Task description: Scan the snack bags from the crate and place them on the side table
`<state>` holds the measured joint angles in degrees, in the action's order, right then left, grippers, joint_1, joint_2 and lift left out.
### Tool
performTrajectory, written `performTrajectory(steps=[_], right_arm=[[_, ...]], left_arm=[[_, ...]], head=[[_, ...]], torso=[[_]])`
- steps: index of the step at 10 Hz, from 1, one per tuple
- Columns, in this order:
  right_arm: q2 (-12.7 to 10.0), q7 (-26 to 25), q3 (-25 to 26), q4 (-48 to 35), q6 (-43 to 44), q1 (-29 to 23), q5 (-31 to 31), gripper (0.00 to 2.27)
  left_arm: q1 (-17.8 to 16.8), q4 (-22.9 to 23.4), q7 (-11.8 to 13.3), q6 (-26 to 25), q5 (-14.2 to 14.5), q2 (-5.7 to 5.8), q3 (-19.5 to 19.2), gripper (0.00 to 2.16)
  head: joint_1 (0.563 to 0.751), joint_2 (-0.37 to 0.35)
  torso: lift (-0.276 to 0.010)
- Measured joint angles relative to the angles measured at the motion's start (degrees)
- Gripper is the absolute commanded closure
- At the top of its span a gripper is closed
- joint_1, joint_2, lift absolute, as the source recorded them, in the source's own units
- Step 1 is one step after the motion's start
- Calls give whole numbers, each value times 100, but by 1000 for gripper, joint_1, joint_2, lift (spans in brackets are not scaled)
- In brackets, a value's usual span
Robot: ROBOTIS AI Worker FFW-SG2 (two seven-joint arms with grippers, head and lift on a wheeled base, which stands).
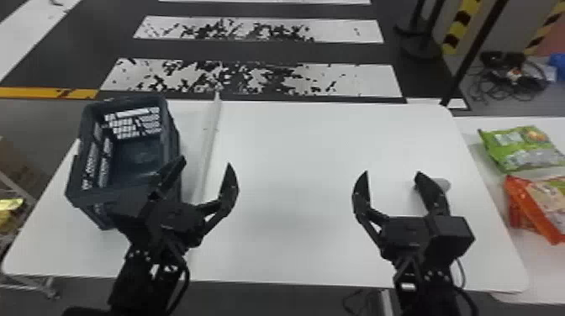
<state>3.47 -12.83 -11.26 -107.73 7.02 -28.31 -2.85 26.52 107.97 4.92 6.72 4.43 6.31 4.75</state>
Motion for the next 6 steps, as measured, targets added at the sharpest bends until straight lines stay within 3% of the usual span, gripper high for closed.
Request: performTrajectory(steps=[6], right_arm=[[-4, -2, -16, -9, -13, 9, 4, 70]], left_arm=[[-28, -57, 0, 0, -4, -14, 18, 76]], head=[[695, 12]], torso=[[-50]])
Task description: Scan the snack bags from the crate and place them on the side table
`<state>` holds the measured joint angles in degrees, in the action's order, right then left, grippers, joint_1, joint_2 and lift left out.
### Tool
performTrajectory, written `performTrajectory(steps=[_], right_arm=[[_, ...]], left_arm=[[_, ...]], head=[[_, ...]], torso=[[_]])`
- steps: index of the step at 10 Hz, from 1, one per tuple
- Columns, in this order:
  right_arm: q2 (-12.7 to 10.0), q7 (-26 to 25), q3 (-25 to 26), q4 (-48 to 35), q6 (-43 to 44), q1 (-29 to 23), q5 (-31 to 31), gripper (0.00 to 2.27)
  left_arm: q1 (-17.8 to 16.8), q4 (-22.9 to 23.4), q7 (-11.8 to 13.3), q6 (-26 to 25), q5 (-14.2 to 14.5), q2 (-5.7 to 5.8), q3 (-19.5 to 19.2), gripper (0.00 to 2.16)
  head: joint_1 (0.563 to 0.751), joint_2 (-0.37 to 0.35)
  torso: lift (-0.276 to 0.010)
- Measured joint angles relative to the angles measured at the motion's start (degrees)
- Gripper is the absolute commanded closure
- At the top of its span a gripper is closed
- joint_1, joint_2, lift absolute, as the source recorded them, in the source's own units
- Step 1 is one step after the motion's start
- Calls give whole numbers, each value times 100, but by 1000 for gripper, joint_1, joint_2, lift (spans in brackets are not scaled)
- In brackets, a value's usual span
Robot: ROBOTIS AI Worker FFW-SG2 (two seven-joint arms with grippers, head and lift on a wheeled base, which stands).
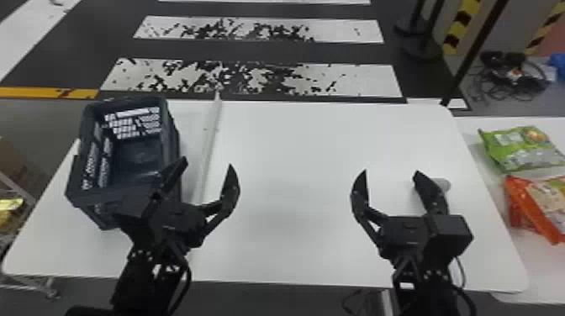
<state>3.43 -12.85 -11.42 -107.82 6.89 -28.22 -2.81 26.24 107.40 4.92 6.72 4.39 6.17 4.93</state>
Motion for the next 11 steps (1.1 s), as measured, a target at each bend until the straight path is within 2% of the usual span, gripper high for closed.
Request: performTrajectory(steps=[11], right_arm=[[-9, -1, -9, -104, 0, -61, 4, 76]], left_arm=[[26, 26, 0, 0, 0, -2, 12, 76]], head=[[695, 12]], torso=[[-50]])
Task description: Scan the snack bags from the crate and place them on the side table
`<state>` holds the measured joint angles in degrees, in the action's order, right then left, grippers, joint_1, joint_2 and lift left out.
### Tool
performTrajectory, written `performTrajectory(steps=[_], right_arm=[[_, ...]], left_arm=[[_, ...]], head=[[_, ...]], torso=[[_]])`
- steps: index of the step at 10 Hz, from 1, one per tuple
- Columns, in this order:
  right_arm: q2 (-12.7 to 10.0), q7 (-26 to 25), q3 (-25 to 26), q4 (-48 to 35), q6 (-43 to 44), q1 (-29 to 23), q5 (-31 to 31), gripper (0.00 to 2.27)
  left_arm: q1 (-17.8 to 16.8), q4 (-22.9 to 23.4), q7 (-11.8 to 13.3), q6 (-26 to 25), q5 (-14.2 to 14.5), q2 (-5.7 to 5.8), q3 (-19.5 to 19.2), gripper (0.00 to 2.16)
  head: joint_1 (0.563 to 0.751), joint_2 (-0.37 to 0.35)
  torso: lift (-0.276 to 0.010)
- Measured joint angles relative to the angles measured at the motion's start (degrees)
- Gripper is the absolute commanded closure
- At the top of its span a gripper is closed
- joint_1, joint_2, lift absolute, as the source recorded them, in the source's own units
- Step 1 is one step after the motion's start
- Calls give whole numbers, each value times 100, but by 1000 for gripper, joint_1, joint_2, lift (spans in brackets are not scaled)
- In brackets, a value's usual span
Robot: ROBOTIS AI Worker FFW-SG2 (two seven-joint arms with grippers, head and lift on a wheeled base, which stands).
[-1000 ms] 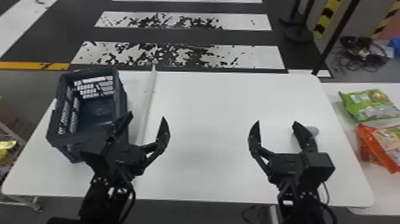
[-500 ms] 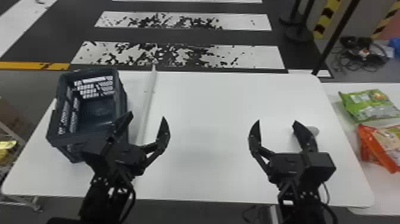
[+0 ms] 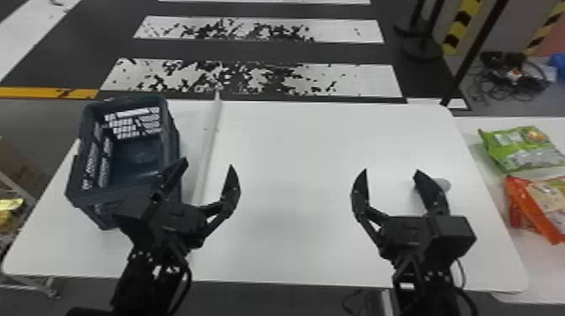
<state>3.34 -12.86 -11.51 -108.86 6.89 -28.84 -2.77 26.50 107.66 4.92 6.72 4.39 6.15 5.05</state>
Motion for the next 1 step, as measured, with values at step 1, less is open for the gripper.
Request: performTrajectory(steps=[1], right_arm=[[0, -2, 0, -17, 3, -12, 1, 76]], left_arm=[[5, 15, 0, 0, -2, 0, 3, 76]], head=[[695, 11]], torso=[[-50]])
